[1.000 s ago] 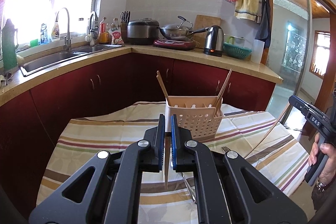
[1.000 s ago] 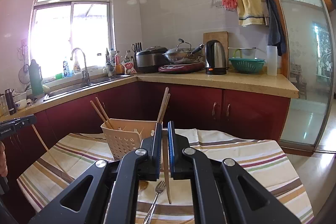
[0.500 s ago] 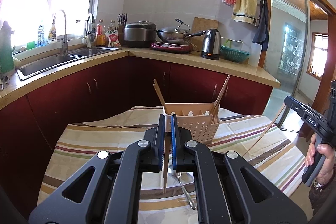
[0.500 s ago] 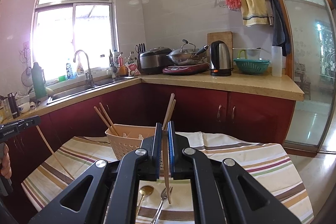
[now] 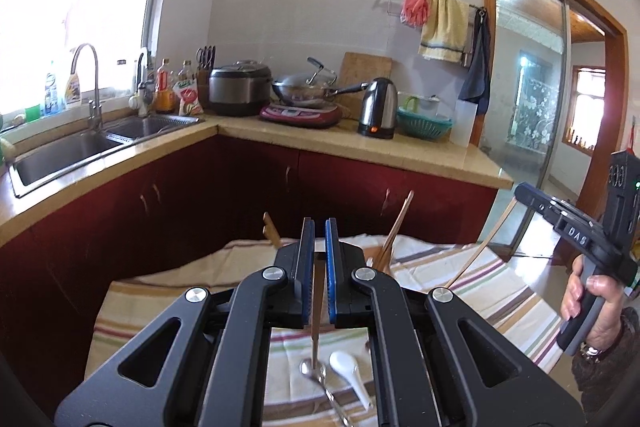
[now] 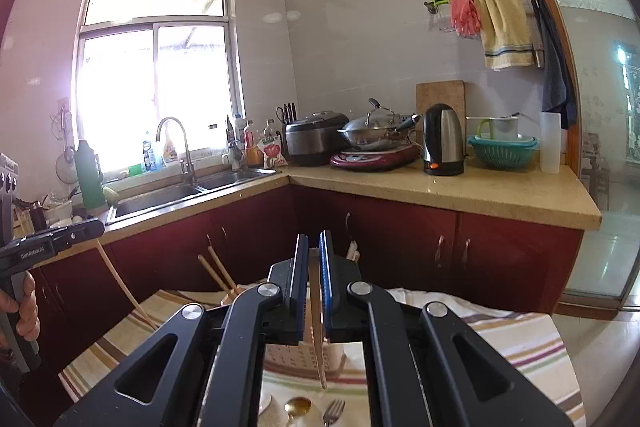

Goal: Organize utensils
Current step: 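Lift and carry the left gripper's chopstick to the basket while the right gripper carries its chopstick, then lower the left gripper's chopstick into the basket and open while the right gripper does the same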

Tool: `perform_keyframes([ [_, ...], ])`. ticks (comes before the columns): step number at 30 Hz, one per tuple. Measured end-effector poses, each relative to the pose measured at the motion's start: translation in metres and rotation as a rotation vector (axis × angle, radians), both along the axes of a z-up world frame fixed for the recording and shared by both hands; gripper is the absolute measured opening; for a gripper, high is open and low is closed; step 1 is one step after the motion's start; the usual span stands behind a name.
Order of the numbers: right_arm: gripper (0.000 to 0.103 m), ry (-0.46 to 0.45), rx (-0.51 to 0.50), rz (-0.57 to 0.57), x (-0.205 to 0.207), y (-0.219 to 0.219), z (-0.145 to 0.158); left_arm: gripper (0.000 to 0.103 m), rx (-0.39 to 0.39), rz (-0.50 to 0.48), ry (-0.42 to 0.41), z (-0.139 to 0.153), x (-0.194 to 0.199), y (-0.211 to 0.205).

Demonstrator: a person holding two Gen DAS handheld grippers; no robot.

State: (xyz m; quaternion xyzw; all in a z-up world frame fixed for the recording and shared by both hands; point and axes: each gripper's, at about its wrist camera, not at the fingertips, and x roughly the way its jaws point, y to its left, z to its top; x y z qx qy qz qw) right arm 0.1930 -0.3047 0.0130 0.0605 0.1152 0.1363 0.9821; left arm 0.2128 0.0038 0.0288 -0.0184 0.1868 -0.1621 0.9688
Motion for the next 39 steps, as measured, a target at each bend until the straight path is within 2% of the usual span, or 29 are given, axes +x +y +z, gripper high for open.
perform_keyframes([
  [13,0.006,-0.04,-0.015,0.032,0.047,0.018,0.029,0.006,0.003,0.006,-0.089,0.049,0.058,-0.023],
  [18,0.007,-0.038,-0.011,0.04,0.067,0.024,0.029,0.006,-0.017,0.025,-0.101,0.052,0.084,-0.031],
  [21,0.007,-0.008,0.005,0.046,0.082,0.024,0.021,0.006,-0.011,0.042,-0.091,0.043,0.101,-0.038],
  [32,0.006,0.139,0.034,0.056,0.126,0.027,-0.025,0.006,0.002,0.078,0.078,-0.029,0.159,-0.043],
  [39,0.006,0.19,0.04,0.044,0.142,0.028,-0.045,0.006,0.012,0.1,0.135,-0.054,0.178,-0.039],
])
